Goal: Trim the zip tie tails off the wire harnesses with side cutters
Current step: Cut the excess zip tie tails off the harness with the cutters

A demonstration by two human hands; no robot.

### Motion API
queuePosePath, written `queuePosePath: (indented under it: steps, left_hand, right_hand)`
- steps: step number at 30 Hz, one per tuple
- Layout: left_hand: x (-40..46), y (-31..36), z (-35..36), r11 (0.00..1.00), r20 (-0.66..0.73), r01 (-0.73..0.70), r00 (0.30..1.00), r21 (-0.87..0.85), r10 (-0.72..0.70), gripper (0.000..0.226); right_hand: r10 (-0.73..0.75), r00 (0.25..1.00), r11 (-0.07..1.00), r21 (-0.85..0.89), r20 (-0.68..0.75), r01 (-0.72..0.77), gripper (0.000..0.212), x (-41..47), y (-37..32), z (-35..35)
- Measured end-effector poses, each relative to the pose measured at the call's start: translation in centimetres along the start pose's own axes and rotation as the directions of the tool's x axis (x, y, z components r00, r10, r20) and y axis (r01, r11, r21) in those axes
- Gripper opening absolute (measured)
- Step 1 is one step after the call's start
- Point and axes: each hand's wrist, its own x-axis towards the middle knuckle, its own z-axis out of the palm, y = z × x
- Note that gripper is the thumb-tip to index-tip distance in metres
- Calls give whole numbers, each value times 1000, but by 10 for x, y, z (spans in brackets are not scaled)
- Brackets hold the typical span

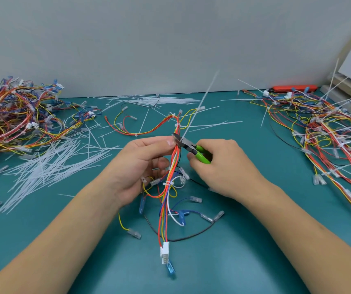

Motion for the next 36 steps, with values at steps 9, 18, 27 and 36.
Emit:
queuePosePath:
  steps: [9,18,27,36]
  left_hand:
    - [3,-2,-2,1000,-38,-6,999,-7,5,31]
    - [0,-1,-2,1000,-42,6,999,29,-5,30]
    - [1,-1,-2,999,-19,25,1000,24,-24,26]
    - [-1,2,1,999,-8,41,999,-13,-41,16]
  right_hand:
    - [3,999,999,-37,-36,-5,32,1,-3,0]
    - [-51,999,999,7,0,51,18,1,-3,3]
    - [-77,997,997,18,13,77,6,0,1,-1]
    - [-7,998,1000,-10,55,8,10,5,2,-3]
